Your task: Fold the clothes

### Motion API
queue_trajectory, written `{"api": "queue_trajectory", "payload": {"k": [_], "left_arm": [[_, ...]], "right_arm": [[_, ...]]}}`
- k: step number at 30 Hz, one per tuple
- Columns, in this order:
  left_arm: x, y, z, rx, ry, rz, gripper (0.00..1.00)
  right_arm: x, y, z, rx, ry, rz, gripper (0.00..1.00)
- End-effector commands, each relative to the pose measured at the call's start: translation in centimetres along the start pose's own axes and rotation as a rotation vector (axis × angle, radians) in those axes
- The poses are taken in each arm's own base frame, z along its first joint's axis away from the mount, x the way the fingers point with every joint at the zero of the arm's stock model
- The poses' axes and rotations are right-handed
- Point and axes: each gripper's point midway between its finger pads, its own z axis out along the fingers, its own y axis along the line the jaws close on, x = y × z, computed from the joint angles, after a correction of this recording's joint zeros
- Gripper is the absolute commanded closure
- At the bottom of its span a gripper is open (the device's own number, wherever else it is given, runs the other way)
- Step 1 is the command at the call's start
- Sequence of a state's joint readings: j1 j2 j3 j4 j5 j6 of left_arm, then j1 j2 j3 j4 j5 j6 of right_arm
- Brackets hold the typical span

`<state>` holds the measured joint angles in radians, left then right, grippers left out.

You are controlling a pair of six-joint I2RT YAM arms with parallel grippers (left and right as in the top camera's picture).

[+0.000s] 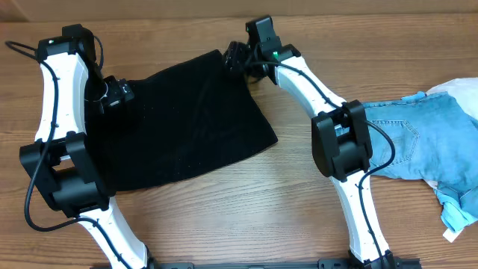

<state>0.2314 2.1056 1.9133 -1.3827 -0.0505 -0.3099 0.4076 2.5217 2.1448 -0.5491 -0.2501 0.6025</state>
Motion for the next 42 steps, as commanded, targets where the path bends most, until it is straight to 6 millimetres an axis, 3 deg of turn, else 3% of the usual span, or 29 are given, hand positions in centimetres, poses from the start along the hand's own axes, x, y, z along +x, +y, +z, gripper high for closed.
{"api": "queue_trajectory", "payload": {"k": [1, 5, 7, 9, 10, 12, 14, 16, 20, 21, 23, 28, 31, 34, 36, 37, 39, 40, 42], "left_arm": [[-0.6, 0.3, -1.6, 0.003, -0.051, 0.012, 0.0], [-0.6, 0.2, -1.6, 0.006, -0.052, 0.046, 0.02], [-0.6, 0.2, -1.6, 0.007, -0.053, 0.072, 0.04], [-0.9, 0.1, -1.6, 0.012, -0.062, 0.071, 0.05], [-1.2, 0.0, -1.5, 0.014, -0.071, 0.071, 0.07], [-1.5, -0.1, -0.7, 0.012, -0.063, 0.069, 0.1], [-1.6, -0.3, 0.7, 0.009, -0.038, 0.071, 0.11], [-1.6, -0.3, 2.0, 0.0, -0.005, 0.094, 0.11], [-1.6, -0.1, 3.4, -0.007, 0.024, 0.093, 0.1], [-1.7, 0.2, 3.5, -0.007, 0.023, 0.086, 0.14], [-2.1, 0.5, 3.5, -0.005, 0.012, 0.075, 0.36], [-3.4, 1.0, 3.5, 0.01, -0.029, 0.028, 0.43], [-3.9, 1.0, 3.8, 0.006, -0.049, 0.027, 0.49], [-3.9, 1.4, 4.9, 0.003, -0.05, 0.019, 0.61], [-3.9, 1.8, 5.4, 0.002, -0.048, 0.005, 0.81], [-4.0, 2.1, 5.4, 0.002, -0.051, -0.001, 0.85], [-4.4, 2.8, 5.4, 0.0, -0.058, -0.019, 0.96], [-4.5, 3.4, 5.5, -0.005, -0.06, -0.044, 0.96], [-4.7, 4.7, 5.5, -0.029, -0.064, -0.088, 0.96]], "right_arm": [[-2.4, -1.3, -2.9, 0.084, -0.047, -0.01, 0.0], [-6.8, -2.7, -11.9, 0.215, -0.124, 0.049, 0.0], [-6.8, -3.4, -17.2, 0.279, -0.104, 0.088, 0.0], [-6.0, -3.9, -19.8, 0.311, -0.07, 0.095, 0.0], [-4.2, -4.1, -21.3, 0.33, 0.004, 0.079, 0.0], [0.9, -4.5, -22.1, 0.351, 0.218, 0.084, 0.0], [4.6, -5.0, -22.1, 0.407, 0.353, 0.096, 0.0], [7.0, -4.9, -21.2, 0.433, 0.418, 0.08, 0.0], [12.0, -5.2, -17.1, 0.463, 0.516, 0.025, 0.03], [13.1, -5.9, -16.2, 0.477, 0.532, 0.037, 0.04], [14.8, -7.7, -14.9, 0.503, 0.556, 0.065, 0.04], [17.9, -11.3, -12.8, 0.532, 0.596, 0.083, 0.04], [18.6, -10.8, -11.3, 0.439, 0.605, 0.057, 0.05], [18.7, -10.3, -10.8, 0.402, 0.603, 0.064, 0.11], [18.7, -9.8, -10.6, 0.374, 0.605, 0.069, 0.24], [18.7, -9.6, -10.5, 0.363, 0.607, 0.073, 0.34], [18.7, -9.4, -10.4, 0.356, 0.606, 0.087, 0.61], [18.7, -9.5, -10.4, 0.362, 0.604, 0.103, 0.8], [18.7, -9.6, -10.5, 0.375, 0.6, 0.121, 0.96]]}}
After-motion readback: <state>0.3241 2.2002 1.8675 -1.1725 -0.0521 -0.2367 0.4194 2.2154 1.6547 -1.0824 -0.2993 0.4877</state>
